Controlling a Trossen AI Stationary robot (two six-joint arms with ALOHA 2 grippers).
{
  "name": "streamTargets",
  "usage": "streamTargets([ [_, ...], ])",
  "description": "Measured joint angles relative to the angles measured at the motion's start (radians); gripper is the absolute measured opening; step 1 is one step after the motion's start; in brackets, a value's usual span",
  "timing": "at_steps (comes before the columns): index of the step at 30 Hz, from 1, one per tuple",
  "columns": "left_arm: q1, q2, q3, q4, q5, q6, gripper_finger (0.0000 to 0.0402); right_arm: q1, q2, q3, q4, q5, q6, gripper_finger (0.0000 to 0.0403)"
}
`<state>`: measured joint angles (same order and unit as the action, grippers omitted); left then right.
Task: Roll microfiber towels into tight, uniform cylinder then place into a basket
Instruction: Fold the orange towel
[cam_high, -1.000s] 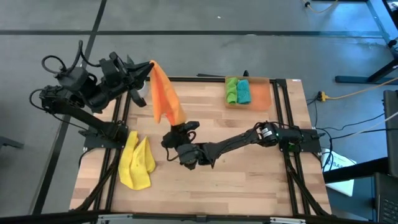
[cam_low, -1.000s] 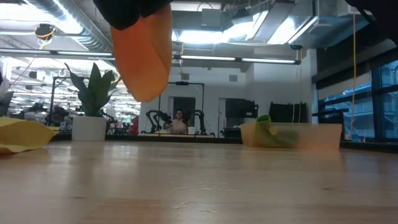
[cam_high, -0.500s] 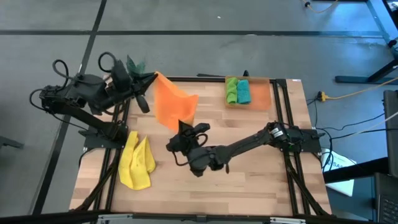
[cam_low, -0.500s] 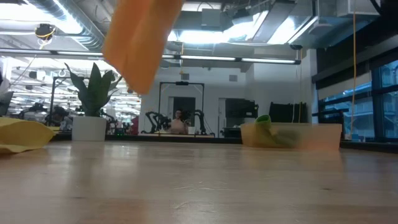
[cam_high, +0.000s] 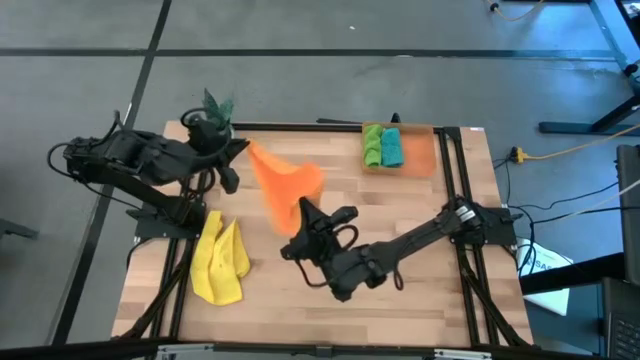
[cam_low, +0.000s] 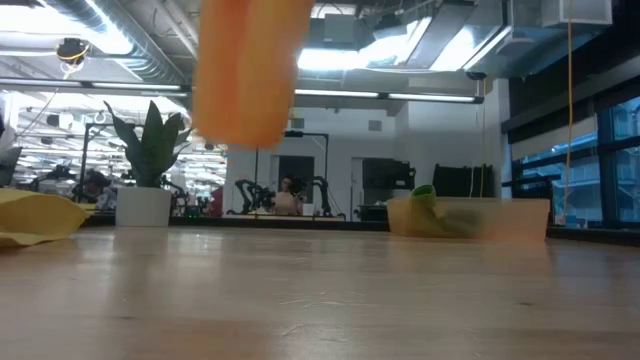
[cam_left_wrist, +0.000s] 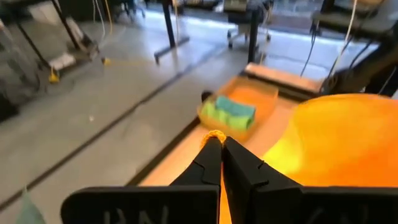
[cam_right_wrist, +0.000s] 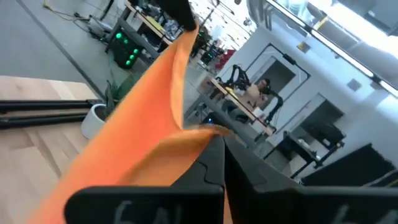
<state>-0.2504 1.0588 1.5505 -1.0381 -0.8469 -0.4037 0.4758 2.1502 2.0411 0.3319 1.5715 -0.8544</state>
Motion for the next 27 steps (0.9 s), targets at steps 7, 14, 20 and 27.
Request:
streamTargets([
  [7, 0.0, 0.002, 0.0, -0.163, 0.053, -0.149, 0.0, 0.017, -0.03, -0.001, -0.097, 0.0, 0.051, 0.0001],
  [14, 0.003, 0.002, 0.0, -0.182, 0.11, -0.163, 0.0, 0.005, -0.031, 0.0, -0.188, -0.001, 0.062, 0.0],
  [20, 0.052, 0.018, 0.0, -0.14, 0.112, -0.067, 0.0, -0.036, -0.059, -0.001, -0.296, -0.002, 0.07, 0.0],
  [27, 0.165, 0.038, 0.0, -0.02, 0.199, 0.099, 0.0, -0.098, -0.175, -0.001, -0.797, -0.338, 0.605, 0.0],
])
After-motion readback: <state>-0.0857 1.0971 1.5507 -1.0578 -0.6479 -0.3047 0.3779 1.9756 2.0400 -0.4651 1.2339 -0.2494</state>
